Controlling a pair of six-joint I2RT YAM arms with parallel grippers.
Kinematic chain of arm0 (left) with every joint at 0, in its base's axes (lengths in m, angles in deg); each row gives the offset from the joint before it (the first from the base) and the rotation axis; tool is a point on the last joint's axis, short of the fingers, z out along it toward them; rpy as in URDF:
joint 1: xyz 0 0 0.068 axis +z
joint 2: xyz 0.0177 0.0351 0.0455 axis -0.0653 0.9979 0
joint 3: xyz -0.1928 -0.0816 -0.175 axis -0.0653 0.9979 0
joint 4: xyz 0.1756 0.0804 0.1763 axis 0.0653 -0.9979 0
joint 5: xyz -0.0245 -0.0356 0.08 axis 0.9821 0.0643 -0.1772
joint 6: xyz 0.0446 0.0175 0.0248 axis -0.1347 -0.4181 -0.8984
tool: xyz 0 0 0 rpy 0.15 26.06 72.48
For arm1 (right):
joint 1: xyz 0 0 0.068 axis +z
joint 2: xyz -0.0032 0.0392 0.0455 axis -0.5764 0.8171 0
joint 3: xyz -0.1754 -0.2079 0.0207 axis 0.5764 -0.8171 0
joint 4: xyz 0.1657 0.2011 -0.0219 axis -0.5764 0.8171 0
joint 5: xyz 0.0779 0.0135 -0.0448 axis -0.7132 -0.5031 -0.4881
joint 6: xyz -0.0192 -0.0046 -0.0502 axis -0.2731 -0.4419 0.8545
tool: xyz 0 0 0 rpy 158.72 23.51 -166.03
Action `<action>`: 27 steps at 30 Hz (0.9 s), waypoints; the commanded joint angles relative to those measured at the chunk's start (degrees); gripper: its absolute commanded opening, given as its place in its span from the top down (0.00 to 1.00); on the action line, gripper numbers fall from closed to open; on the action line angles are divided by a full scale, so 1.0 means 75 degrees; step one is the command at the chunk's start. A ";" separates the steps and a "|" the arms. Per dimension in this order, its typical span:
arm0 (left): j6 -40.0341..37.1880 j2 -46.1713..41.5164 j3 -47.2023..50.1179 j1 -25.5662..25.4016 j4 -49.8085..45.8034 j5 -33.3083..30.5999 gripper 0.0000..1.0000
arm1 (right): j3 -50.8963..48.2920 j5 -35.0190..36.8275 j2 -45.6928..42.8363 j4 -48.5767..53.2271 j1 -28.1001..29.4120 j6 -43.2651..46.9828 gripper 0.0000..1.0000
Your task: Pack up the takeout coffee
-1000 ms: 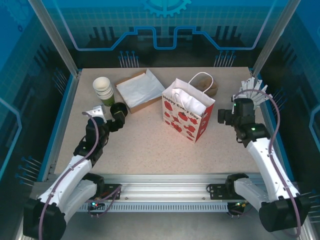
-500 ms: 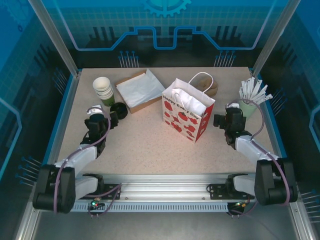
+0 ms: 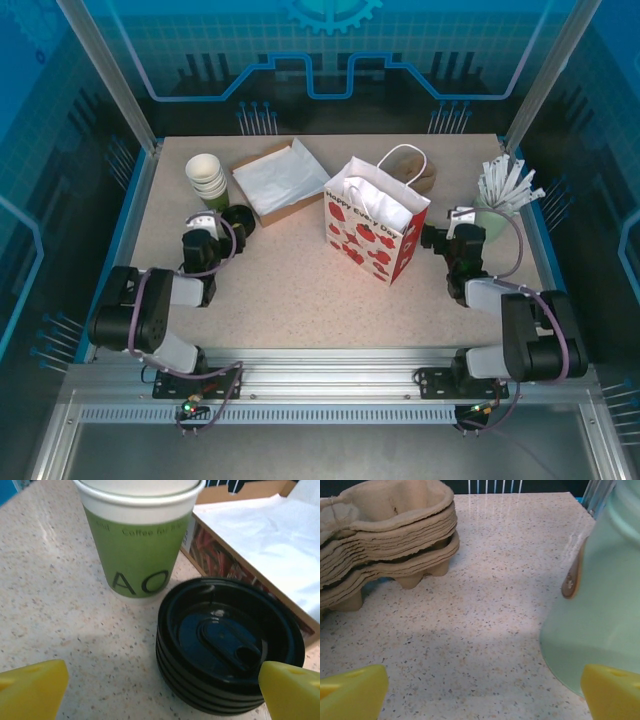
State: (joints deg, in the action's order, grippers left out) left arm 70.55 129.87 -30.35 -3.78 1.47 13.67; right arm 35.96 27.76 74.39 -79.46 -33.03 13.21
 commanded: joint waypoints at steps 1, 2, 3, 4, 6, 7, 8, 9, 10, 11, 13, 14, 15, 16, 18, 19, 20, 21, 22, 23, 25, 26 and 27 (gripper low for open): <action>-0.0243 0.0025 -0.0152 0.0075 0.0479 0.0503 0.01 | -0.0079 -0.0223 0.0156 -0.0884 -0.0021 0.0066 0.00; -0.0272 -0.0014 -0.0264 0.0083 0.0246 0.0587 0.01 | -0.0081 -0.0233 0.0168 -0.0897 -0.0001 0.0084 0.00; -0.0303 0.0051 -0.0234 0.0075 0.0397 0.0619 0.01 | -0.0131 -0.0246 0.0202 -0.1032 0.0024 0.0127 0.00; -0.0297 0.0018 -0.0254 0.0081 0.0310 0.0637 0.01 | -0.0211 -0.0291 0.0247 -0.1240 0.0057 0.0184 0.00; -0.0304 0.0034 -0.0238 0.0075 0.0364 0.0624 0.01 | -0.0308 -0.0352 0.0251 -0.1422 0.0085 0.0252 0.00; -0.0302 0.0020 -0.0249 0.0084 0.0325 0.0624 0.01 | -0.0335 -0.0371 0.0249 -0.1463 0.0083 0.0250 0.00; -0.0320 0.0033 -0.0240 0.0077 0.0363 0.0627 0.01 | -0.0335 -0.0413 0.0261 -0.1468 0.0078 0.0267 0.00; -0.0315 0.0033 -0.0247 0.0081 0.0333 0.0626 0.01 | -0.0329 -0.0504 0.0312 -0.1505 0.0095 0.0325 0.00; -0.0315 0.0034 -0.0238 0.0081 0.0351 0.0619 0.01 | -0.0363 -0.0551 0.0440 -0.1671 0.0118 0.0384 0.00; -0.0316 0.0032 -0.0238 0.0063 0.0343 0.0616 0.01 | -0.0435 -0.0521 0.0673 -0.2021 0.0156 0.0405 0.00; -0.0315 0.0042 -0.0241 0.0065 0.0349 0.0618 0.01 | -0.0389 -0.0472 0.0805 -0.1992 0.0192 0.0453 0.00; -0.0314 0.0039 -0.0238 0.0064 0.0352 0.0619 0.01 | -0.0234 -0.0413 0.0748 -0.1656 0.0193 0.0405 0.00; -0.0316 0.0036 -0.0238 0.0065 0.0364 0.0618 0.01 | -0.0144 -0.0262 0.0876 -0.1665 0.0202 0.0369 0.00; -0.0323 0.0042 -0.0238 0.0069 0.0355 0.0624 0.01 | 0.0062 -0.0166 0.0885 -0.1263 0.0277 0.0413 0.00; -0.0327 0.0040 -0.0241 0.0064 0.0345 0.0619 0.01 | 0.0162 0.0018 0.0948 -0.1201 0.0425 0.0542 0.00; -0.0336 0.0033 -0.0250 0.0063 0.0347 0.0620 0.01 | 0.0170 0.0033 0.0953 -0.1207 0.0439 0.0555 0.00; -0.0327 0.0033 -0.0253 0.0063 0.0345 0.0620 0.01 | 0.0170 0.0042 0.0957 -0.1195 0.0454 0.0553 0.00; -0.0330 0.0035 -0.0257 0.0066 0.0343 0.0618 0.01 | 0.0175 0.0033 0.0954 -0.1184 0.0449 0.0554 0.00; -0.0327 0.0032 -0.0250 0.0063 0.0352 0.0617 0.01 | 0.0175 0.0033 0.0954 -0.1186 0.0448 0.0554 0.00; -0.0327 0.0033 -0.0249 0.0062 0.0348 0.0621 0.01 | 0.0175 0.0033 0.0954 -0.1185 0.0449 0.0553 0.00; -0.0327 0.0033 -0.0257 0.0064 0.0335 0.0625 0.01 | 0.0175 0.0056 0.0954 -0.1185 0.0463 0.0568 0.00; -0.0327 0.0032 -0.0250 0.0063 0.0333 0.0630 0.01 | 0.0186 0.0076 0.0965 -0.1185 0.0472 0.0584 0.00; -0.0327 0.0036 -0.0250 0.0072 0.0328 0.0630 0.01 | 0.0185 0.0078 0.0965 -0.1185 0.0475 0.0583 0.00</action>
State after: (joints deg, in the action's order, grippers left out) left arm 69.28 129.98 -31.16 -3.73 2.39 17.14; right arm 36.35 26.78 81.03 -88.34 -30.32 16.89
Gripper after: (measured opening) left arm 0.990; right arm 0.999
